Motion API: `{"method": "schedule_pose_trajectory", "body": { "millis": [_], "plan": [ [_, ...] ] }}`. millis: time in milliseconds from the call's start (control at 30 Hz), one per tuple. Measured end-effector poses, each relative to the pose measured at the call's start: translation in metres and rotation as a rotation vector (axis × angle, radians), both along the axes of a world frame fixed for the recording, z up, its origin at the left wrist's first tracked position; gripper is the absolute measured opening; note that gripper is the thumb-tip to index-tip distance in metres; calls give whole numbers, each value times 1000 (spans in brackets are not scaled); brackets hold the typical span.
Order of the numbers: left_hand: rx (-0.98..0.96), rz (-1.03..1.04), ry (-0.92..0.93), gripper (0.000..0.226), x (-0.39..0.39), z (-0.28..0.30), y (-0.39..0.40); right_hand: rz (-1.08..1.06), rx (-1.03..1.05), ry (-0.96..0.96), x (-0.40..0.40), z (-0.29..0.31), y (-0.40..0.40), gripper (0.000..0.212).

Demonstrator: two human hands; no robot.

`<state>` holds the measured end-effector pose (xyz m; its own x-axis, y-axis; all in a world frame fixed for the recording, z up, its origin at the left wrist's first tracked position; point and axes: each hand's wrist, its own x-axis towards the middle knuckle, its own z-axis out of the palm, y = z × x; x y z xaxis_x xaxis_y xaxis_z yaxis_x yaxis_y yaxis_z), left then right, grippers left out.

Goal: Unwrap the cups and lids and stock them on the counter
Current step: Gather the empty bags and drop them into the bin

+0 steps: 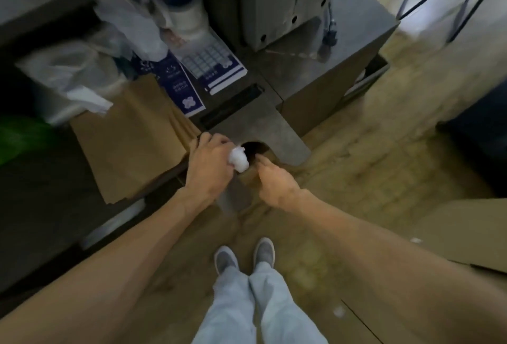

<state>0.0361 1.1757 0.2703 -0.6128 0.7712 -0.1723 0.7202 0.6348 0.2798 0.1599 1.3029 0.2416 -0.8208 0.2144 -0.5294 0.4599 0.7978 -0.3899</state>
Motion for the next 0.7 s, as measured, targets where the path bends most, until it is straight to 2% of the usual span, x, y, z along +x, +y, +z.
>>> {"method": "schedule_pose_trajectory", "body": {
  "millis": [67, 167, 200, 300, 433, 500, 533, 633, 700],
  "plan": [
    [72, 43, -49, 15, 9, 7, 11, 105, 38, -49, -14, -13, 4, 66],
    [35, 40, -170, 14, 15, -8, 19, 324, 144, -74, -23, -36, 8, 48],
    [22, 31, -174, 15, 16, -14, 22, 339, 170, -73, -24, -43, 9, 46],
    [21, -7, -112, 24, 22, -24, 35, 194, 66, -37, -24, -52, 5, 44],
    [-58, -97, -61, 36, 40, -27, 45, 348, 1, -47, -14, -43, 5, 32],
    [-104, -169, -60, 44, 52, -30, 50, 195, -113, -4, 10, -33, 6, 28],
    [-112, -195, -76, 47, 58, -34, 52, 100, -169, 22, 24, -29, 5, 31],
    [-197, -310, -94, 51, 75, -48, 65, 94, -113, -76, 65, -29, 8, 40],
    [-241, -307, -70, 53, 86, -58, 68, 54, -88, -119, 92, -37, 2, 49]
  ]
}}
